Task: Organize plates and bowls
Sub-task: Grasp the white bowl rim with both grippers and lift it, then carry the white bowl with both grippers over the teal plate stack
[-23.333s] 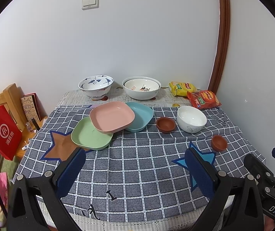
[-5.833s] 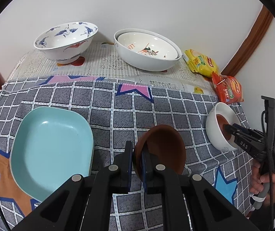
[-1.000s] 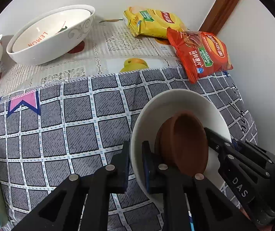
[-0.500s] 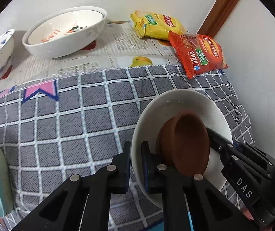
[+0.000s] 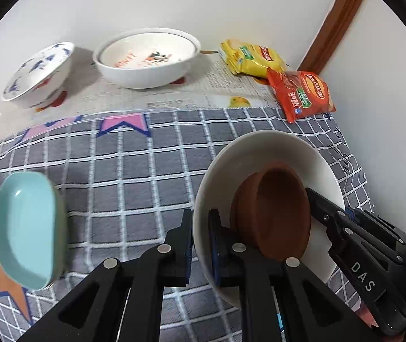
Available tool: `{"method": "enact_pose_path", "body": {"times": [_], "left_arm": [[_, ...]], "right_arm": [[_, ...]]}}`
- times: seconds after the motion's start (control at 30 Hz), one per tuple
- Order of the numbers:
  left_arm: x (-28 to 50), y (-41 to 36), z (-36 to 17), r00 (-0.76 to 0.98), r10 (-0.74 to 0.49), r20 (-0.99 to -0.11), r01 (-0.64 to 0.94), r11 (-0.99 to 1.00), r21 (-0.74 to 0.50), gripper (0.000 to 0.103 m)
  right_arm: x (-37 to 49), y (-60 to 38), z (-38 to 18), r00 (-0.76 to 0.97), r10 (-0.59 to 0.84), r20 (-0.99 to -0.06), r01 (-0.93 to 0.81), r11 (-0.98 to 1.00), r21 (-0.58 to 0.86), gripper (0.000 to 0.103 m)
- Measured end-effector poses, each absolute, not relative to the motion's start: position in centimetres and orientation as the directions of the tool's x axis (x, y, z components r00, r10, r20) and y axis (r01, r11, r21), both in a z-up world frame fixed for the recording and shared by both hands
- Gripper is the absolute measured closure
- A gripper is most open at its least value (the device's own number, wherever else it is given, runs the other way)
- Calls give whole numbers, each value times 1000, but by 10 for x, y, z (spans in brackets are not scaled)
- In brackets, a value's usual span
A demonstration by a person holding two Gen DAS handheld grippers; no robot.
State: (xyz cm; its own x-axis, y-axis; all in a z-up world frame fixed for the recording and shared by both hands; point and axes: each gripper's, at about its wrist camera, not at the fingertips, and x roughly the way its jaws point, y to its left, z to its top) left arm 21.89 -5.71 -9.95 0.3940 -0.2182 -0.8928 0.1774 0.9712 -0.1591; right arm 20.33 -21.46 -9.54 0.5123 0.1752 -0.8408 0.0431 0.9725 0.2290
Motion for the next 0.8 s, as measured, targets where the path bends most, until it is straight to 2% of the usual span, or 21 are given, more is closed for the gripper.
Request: {"method": "enact_pose_path", "body": {"times": [0.8], "left_arm": [[201,100,-85,452,-126,-883,-9,989,-145,93]], "right_arm": [[208,-60,-83,493,287,-821,-144,958,249,94]]}}
